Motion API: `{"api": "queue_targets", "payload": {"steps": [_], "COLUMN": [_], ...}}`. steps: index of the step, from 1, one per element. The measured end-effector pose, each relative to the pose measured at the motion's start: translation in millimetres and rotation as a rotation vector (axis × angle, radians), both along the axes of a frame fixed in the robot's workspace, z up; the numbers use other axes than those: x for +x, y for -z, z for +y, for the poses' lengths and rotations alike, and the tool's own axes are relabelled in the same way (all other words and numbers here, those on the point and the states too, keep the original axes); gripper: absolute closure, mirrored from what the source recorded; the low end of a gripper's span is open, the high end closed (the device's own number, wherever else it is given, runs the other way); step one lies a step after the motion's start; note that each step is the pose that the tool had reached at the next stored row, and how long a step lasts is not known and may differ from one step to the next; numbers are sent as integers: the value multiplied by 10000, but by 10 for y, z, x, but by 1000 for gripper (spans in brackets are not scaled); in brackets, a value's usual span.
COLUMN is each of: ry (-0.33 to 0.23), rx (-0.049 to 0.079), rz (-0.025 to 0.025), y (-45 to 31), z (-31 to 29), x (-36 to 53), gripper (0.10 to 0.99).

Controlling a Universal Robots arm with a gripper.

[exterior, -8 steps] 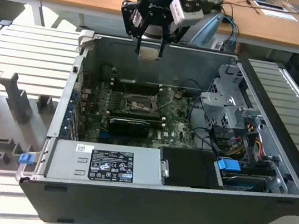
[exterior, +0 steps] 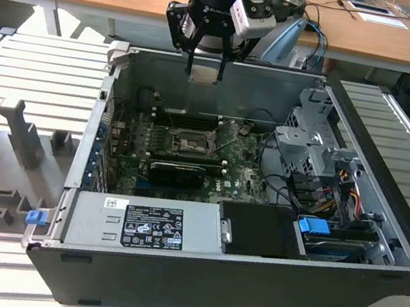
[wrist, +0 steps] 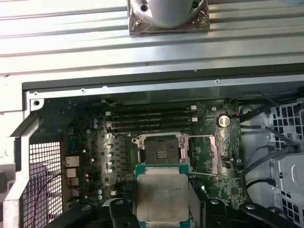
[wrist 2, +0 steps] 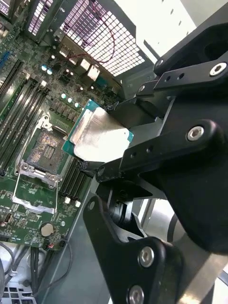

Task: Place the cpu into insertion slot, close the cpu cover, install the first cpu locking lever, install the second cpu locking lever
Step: 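Place the cpu into insertion slot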

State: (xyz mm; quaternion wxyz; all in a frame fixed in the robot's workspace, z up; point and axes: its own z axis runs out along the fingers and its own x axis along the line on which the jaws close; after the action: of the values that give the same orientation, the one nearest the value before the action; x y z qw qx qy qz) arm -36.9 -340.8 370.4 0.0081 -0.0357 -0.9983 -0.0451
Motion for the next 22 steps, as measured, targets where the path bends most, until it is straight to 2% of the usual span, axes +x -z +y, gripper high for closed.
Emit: {"api": "queue_targets", "payload": {"steps": [22], "ry": [481], "rx": [-13], "rz": [1], "y": [15], "z": [0], "x": [0], "gripper": [557]}}
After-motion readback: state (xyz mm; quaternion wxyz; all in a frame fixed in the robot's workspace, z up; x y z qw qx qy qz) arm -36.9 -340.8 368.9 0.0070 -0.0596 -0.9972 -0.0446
